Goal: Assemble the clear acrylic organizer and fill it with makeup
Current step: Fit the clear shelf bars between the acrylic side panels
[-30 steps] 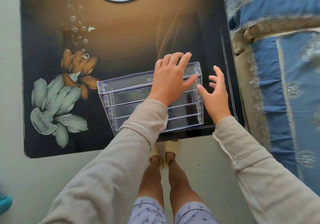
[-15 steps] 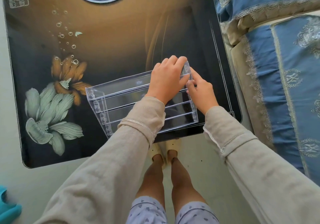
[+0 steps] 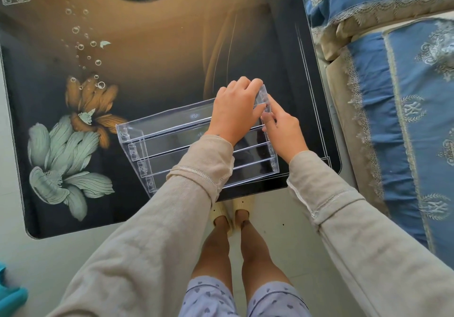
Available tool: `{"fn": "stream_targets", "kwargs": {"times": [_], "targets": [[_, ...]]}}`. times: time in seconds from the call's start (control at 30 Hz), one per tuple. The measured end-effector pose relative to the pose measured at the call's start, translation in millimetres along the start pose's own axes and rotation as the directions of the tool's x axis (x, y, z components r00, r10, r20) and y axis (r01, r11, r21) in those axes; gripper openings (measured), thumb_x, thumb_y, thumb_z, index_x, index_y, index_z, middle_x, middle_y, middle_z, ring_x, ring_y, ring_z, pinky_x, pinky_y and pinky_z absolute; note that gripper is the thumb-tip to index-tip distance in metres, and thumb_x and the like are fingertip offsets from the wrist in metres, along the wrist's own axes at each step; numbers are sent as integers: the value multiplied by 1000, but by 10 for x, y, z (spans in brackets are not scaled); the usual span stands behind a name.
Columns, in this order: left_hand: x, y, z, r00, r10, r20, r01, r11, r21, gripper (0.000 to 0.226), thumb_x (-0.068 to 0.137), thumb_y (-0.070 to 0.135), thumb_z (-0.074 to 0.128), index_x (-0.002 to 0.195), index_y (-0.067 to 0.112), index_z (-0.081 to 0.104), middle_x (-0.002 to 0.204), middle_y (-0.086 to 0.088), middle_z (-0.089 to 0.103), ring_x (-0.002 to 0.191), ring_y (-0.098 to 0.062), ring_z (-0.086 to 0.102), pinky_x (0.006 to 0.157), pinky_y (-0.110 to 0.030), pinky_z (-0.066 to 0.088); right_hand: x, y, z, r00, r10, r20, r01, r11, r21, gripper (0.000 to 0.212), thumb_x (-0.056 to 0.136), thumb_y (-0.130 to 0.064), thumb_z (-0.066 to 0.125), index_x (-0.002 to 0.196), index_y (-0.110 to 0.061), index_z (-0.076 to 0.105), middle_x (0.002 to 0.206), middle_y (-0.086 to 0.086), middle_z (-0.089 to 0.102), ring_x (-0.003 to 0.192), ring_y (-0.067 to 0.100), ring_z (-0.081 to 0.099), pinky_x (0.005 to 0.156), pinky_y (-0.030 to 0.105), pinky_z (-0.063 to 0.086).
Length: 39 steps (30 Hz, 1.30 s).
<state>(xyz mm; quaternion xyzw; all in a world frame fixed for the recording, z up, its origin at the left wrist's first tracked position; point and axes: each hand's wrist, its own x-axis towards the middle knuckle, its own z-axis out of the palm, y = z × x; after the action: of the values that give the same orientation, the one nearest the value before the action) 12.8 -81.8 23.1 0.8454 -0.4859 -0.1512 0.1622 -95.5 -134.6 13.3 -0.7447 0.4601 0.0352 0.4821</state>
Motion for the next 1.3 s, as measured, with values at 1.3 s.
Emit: {"fn": "stream_targets", "kwargs": {"times": [1.3], "targets": [[-2402,-589,-111,891,-390,234,404,915,-13,32,88,7,48,117,12,59,124,-9,61,116,-27,54,100,-36,40,-658,-30,-54,977,209,32,-198,957,-211,36,96,-21,41,126,-7,53,125,18,59,115,34,54,99,40,43]]}}
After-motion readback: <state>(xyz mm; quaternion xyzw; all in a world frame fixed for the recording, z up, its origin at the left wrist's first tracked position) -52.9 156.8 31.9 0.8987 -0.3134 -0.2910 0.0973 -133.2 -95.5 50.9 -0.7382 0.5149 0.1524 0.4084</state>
